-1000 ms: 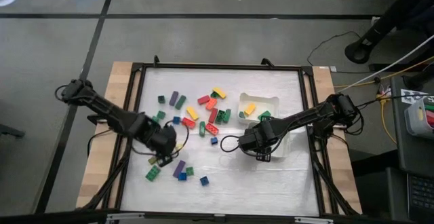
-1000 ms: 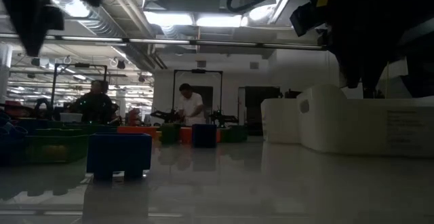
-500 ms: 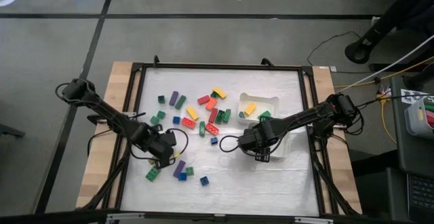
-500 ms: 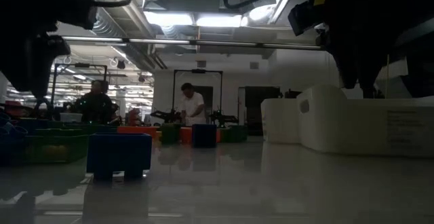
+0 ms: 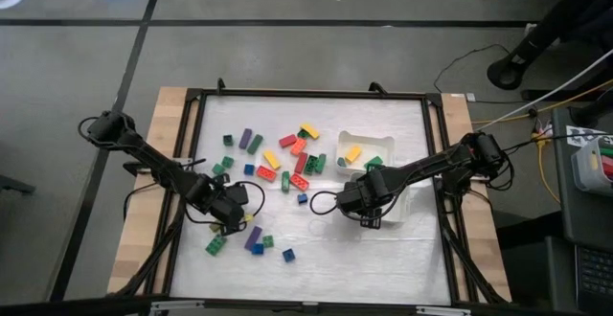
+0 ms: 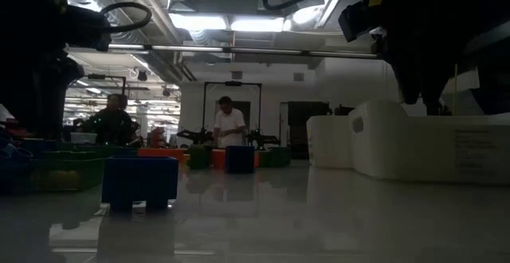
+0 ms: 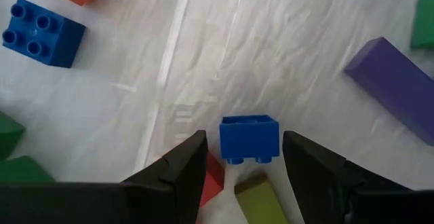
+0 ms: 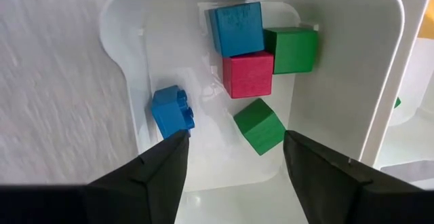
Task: Sort blocks by size
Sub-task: Put the blue cube game piece into the bottom white bin
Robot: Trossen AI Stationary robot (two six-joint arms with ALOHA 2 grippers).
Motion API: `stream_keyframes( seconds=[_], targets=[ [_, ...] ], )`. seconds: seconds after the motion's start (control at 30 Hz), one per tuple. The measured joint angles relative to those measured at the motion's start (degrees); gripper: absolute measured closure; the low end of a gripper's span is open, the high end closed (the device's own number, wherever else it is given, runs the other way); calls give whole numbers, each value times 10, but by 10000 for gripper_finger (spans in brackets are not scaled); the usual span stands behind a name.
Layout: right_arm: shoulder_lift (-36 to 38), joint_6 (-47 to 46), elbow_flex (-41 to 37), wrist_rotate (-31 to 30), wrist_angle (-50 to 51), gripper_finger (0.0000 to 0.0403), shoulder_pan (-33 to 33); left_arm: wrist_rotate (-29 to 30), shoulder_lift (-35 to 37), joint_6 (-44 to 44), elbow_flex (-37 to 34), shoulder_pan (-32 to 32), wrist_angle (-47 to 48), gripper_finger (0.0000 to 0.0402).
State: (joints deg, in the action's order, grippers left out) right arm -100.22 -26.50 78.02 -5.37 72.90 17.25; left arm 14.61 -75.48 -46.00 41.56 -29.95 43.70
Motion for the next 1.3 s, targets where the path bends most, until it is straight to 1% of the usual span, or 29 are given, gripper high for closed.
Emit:
stream_keyframes(
  seconds=[0.47,0.93,1.03,1.17,1.3],
  targets=[
    [0,0,0,0,0,162,0,0,-5,0,0,0,-9,221],
    [0,0,0,0,0,162,0,0,-74,10,0,0,-16,222],
    [0,0,0,0,0,162,0,0,-78,14,0,0,-27,238],
    [0,0,0,-8,0,162,0,0,-77,14,0,0,-39,279],
    [3,1,0,-49,0,162,1,-2,-76,9,0,2,-62,280]
  ],
)
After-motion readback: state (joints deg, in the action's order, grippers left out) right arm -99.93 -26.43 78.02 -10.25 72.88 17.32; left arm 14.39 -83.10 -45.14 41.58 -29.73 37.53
